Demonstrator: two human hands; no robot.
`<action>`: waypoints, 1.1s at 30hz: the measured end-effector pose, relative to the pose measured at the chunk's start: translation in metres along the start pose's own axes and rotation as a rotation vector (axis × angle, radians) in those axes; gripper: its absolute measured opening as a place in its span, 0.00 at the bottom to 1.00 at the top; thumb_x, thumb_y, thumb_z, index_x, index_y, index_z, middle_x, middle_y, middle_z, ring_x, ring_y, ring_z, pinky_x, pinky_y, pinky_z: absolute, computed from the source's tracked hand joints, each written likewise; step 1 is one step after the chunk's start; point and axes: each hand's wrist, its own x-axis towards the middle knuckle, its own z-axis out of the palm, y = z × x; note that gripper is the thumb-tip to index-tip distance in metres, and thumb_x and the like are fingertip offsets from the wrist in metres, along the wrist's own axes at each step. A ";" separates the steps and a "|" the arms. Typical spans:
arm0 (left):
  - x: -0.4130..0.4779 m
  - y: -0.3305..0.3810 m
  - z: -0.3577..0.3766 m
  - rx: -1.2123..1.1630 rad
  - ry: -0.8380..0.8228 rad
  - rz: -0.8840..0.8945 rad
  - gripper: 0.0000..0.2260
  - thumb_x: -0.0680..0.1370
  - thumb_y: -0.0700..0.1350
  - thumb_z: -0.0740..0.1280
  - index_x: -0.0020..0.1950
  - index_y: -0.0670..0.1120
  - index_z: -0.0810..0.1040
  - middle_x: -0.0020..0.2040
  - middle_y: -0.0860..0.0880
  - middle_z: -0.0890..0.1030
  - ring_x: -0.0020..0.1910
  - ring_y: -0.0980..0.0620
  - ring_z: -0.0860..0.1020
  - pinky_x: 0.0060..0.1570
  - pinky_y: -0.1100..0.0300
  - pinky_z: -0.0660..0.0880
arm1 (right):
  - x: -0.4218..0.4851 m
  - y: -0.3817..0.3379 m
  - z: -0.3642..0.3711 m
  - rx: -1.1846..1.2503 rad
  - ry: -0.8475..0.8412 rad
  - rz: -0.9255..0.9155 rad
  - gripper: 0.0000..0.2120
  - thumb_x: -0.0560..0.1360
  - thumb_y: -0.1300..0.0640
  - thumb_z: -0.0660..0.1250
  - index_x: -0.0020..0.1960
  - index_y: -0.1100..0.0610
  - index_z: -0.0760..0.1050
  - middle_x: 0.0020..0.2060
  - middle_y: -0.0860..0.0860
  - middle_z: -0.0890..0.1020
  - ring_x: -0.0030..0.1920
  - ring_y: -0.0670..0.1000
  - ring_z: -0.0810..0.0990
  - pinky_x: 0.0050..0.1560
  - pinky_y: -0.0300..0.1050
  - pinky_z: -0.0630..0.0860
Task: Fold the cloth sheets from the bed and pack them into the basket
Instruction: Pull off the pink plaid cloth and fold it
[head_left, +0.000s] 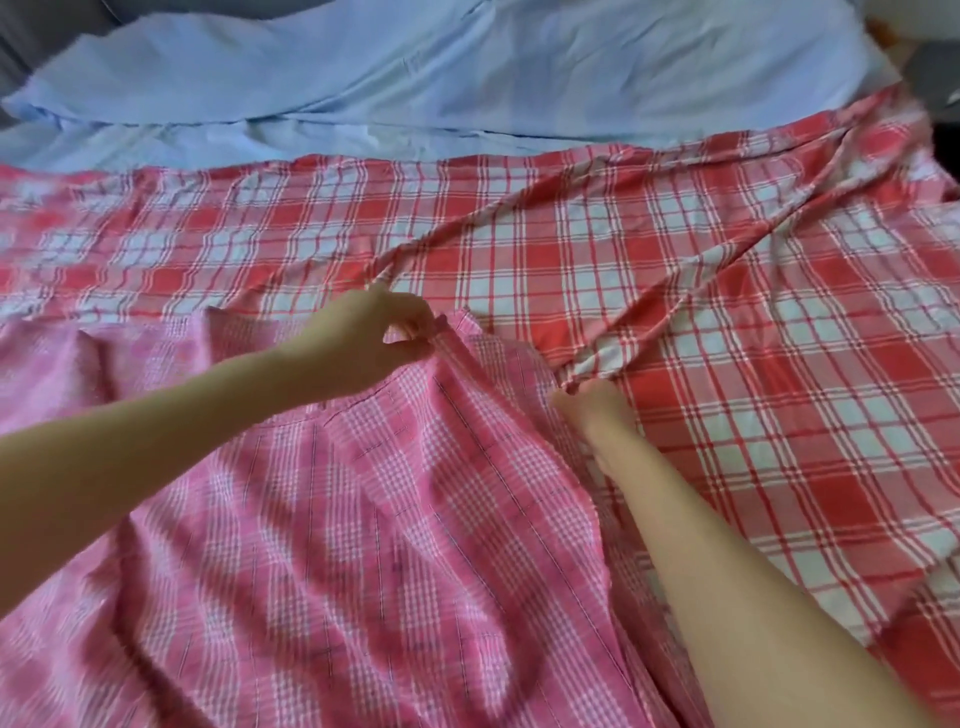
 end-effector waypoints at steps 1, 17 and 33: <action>-0.002 0.004 0.007 -0.064 -0.012 0.001 0.06 0.74 0.41 0.70 0.50 0.41 0.81 0.46 0.50 0.83 0.46 0.53 0.78 0.52 0.61 0.71 | 0.007 0.000 0.006 0.079 0.000 0.029 0.17 0.70 0.48 0.72 0.35 0.58 0.70 0.35 0.55 0.76 0.42 0.53 0.76 0.38 0.44 0.70; 0.035 0.136 -0.056 -0.171 0.119 0.250 0.06 0.74 0.49 0.70 0.47 0.47 0.81 0.33 0.53 0.76 0.31 0.56 0.71 0.35 0.59 0.69 | -0.051 -0.090 -0.149 0.295 0.372 -0.501 0.18 0.72 0.55 0.68 0.28 0.60 0.66 0.22 0.47 0.62 0.27 0.47 0.60 0.32 0.45 0.57; 0.040 0.308 -0.171 0.048 0.014 0.449 0.09 0.73 0.50 0.71 0.49 0.47 0.83 0.48 0.52 0.83 0.47 0.56 0.78 0.47 0.66 0.71 | -0.194 -0.116 -0.317 0.730 0.158 -0.535 0.06 0.75 0.63 0.67 0.42 0.55 0.78 0.32 0.46 0.82 0.33 0.43 0.80 0.34 0.36 0.75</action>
